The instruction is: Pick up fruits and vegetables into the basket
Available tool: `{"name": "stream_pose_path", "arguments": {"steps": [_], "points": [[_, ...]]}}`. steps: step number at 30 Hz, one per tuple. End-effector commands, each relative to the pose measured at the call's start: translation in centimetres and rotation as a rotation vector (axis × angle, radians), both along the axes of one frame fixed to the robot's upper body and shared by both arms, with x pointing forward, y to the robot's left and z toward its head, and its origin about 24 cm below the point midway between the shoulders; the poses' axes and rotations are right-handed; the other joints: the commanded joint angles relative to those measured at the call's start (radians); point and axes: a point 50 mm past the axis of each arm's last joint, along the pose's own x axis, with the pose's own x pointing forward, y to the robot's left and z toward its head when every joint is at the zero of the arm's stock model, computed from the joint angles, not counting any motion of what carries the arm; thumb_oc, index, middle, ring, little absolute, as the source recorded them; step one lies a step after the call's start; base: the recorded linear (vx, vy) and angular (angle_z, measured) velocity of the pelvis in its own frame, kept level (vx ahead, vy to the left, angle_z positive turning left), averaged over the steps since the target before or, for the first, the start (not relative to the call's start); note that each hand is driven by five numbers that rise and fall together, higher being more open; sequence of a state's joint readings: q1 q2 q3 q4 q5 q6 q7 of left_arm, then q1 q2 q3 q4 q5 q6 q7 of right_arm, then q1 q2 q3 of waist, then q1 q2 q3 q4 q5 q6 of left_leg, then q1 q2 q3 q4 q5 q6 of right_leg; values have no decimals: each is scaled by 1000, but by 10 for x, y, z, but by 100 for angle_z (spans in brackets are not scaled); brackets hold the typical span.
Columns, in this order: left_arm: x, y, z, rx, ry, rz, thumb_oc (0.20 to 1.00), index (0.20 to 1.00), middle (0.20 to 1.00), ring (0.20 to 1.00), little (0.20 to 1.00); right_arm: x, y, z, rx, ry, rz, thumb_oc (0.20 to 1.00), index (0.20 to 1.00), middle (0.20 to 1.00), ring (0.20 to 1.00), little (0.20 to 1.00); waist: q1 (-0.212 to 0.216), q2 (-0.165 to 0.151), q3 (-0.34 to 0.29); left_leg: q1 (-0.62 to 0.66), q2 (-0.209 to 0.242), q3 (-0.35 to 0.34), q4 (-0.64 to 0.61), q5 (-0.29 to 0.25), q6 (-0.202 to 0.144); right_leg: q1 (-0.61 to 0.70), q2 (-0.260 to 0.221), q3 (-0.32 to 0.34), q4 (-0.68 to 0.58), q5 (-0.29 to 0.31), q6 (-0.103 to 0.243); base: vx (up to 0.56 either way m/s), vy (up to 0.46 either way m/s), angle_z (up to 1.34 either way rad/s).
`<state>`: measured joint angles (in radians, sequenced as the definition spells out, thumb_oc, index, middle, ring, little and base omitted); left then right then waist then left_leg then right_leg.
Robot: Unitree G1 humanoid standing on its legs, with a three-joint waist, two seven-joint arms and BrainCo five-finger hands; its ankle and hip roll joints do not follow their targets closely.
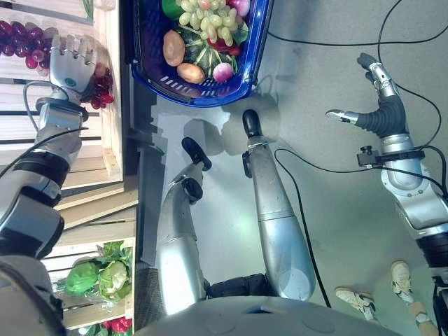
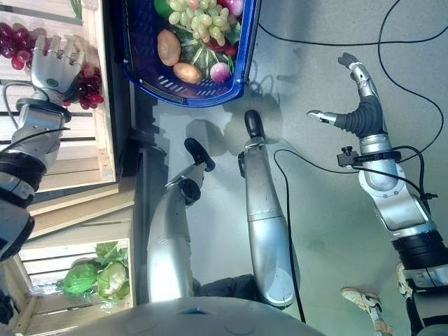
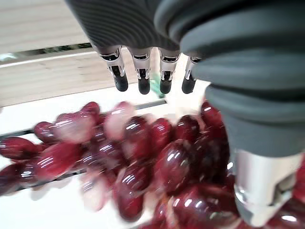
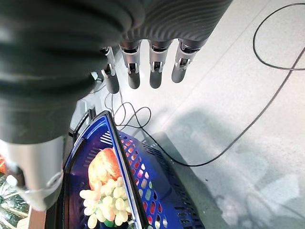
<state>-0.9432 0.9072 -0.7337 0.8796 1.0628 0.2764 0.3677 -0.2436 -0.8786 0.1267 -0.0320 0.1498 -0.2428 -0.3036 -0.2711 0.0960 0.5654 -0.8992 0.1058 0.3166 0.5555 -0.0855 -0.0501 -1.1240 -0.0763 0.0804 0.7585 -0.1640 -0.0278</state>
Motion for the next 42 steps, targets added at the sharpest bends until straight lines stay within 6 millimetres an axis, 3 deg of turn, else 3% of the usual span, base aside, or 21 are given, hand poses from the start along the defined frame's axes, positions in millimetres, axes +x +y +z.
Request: {"name": "stream_pose_path", "arguments": {"steps": [1, 16, 25, 26, 27, 35, 42], "points": [[-9, 22, -3, 45, -13, 101, 1000, 1000, 1000, 1000, 1000, -3, -1, 14, 55, -97, 12, 1000, 1000, 1000, 1000, 1000, -38, 27, -45, -37, -39, 21, 39, -50, 30, 5, 35, -55, -34, 2, 62, 13, 5, -5], [-6, 35, -4, -70, 0, 252, 1000, 1000, 1000, 1000, 1000, 7, -2, 29, 84, -127, 26, 1000, 1000, 1000, 1000, 1000, -40, 18, -45, -121, -23, 18, 62, -45, 19, -75, 36, -46, -20, 7, 65, 0, 3, -1], [-20, 52, -30, -205, 18, 388, 1000, 1000, 1000, 1000, 1000, 8, -1, 29, 93, -134, 34, 1000, 1000, 1000, 1000, 1000, -33, 7, -45, -130, -24, 6, 53, -42, 16, -75, 36, -48, -36, 15, 70, -13, 11, -4], [-21, 53, -32, -217, 18, 391, 661, 661, 661, 661, 661, 7, -1, 29, 93, -134, 34, 1000, 1000, 1000, 1000, 1000, -33, 7, -45, -129, -25, 5, 51, -41, 16, -73, 36, -49, -38, 15, 70, 0, 0, 0], [-23, 54, -36, -240, 15, 391, 200, 200, 200, 200, 200, 7, 0, 29, 94, -136, 34, 1000, 1000, 1000, 1000, 1000, -31, 7, -45, -127, -25, 5, 48, -39, 16, -70, 35, -50, -41, 16, 70, 0, 0, 0], [-31, 59, -54, -312, 2, 395, 200, 200, 200, 200, 200, 5, 2, 31, 83, -155, 31, 1000, 1000, 1000, 1000, 1000, -20, 8, -45, -108, -33, -1, 34, -32, 16, -44, 34, -57, -57, 22, 72, -9, 4, 1], [-38, 63, -57, -341, -49, 391, 200, 200, 200, 200, 200, 1, 3, 32, 79, -177, 27, 1000, 1000, 1000, 1000, 1000, -12, 6, -45, -96, -39, -4, 21, -24, 17, -29, 34, -65, -69, 27, 72, -28, 2, 1]]}}
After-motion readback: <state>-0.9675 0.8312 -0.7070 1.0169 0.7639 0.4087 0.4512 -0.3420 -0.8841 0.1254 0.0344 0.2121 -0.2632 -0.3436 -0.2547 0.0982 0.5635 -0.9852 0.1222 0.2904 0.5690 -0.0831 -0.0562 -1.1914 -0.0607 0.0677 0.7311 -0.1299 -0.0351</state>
